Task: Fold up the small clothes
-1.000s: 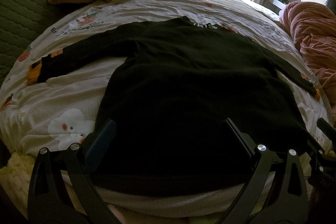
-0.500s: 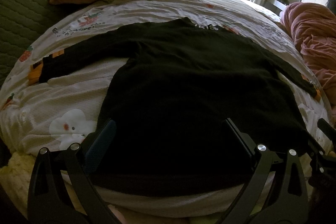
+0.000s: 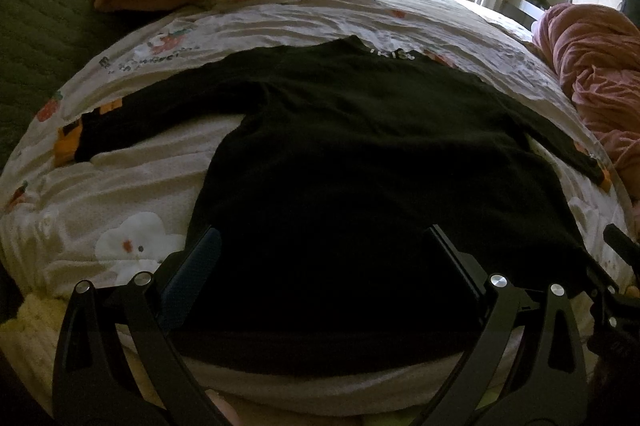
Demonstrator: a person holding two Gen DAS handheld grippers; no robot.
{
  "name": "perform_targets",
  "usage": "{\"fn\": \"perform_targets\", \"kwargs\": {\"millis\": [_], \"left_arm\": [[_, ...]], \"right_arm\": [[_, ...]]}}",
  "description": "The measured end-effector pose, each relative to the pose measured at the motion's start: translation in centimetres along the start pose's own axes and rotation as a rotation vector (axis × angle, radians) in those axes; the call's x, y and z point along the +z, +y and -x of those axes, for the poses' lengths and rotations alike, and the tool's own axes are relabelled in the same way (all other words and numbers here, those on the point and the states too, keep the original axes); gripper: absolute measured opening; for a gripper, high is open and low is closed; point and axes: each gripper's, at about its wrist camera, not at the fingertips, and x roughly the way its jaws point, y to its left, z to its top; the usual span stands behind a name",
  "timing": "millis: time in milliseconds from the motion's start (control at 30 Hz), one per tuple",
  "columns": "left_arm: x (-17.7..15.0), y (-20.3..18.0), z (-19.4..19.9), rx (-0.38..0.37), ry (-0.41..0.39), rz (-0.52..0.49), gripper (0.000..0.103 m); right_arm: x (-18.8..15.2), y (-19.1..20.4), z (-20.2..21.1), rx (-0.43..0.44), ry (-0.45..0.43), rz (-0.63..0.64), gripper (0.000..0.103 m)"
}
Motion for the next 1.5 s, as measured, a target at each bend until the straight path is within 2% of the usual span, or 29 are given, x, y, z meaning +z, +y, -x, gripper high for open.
{"fn": "perform_targets", "kwargs": {"millis": [500, 700, 1100, 1500], "left_arm": [[1.4, -0.9, -1.6, -0.019, 0.037, -0.015, 0.094], [3.2, -0.4, -2.5, -0.032, 0.050, 0.019, 0.094], [7.9, -0.9, -3.5, -0.034, 0.019, 0.042, 0.094], [11.4, -2.0, -5.4, -0.043, 0.012, 0.047, 0.094]], "right_arm": [[2.0, -0.3, -1.8, 0.049, 0.006, -0.011, 0.099], [3.9, -0.8, -2.5, 0.053, -0.014, -0.012, 0.099], [8.2, -2.8, -4.0, 0.066, -0.052, -0.062, 0.099], [11.0, -6.9, -6.5, 0.047, -0.049, -0.157, 0.099]]}}
